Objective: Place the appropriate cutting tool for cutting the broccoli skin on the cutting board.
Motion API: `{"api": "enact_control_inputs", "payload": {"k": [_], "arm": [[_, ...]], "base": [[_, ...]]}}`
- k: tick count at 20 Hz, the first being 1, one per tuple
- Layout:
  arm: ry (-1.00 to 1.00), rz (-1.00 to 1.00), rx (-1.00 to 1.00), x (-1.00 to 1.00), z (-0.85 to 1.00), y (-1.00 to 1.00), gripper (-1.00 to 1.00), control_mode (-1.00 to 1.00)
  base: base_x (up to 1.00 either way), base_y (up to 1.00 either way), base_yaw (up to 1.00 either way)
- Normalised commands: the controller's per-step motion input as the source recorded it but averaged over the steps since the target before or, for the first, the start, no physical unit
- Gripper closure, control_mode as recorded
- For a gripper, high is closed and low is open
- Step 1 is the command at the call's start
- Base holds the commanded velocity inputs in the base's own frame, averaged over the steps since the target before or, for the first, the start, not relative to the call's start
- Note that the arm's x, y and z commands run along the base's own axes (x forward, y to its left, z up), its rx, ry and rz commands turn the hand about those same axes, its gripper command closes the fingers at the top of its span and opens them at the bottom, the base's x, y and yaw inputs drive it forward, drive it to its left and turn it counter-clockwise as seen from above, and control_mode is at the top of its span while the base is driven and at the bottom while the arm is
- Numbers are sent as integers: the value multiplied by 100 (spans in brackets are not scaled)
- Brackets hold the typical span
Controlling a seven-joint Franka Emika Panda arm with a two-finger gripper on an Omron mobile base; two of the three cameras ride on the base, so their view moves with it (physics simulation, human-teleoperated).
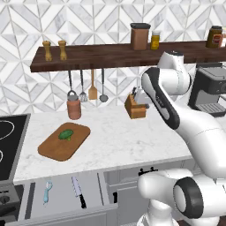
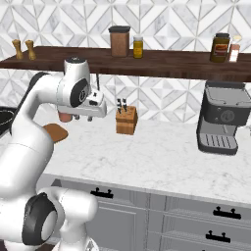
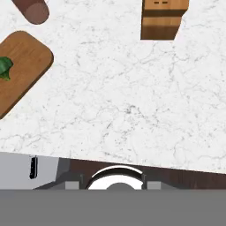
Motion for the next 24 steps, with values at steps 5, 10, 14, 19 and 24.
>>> {"api": "enact_control_inputs", "payload": {"k": [5, 10, 14, 19, 24], "arm": [[-1, 3, -1, -16, -3, 32, -100, -100], [4, 15, -10, -51, -61, 100, -100, -100], [6, 4, -9, -31, -90, 100, -100, -100], [9, -5, 0, -49, -83, 100, -100, -100], [13, -12, -5, -41, -87, 100, -100, -100]], "base": [[0, 0, 0], [0, 0, 0], [0, 0, 0], [0, 0, 0], [0, 0, 0]]}}
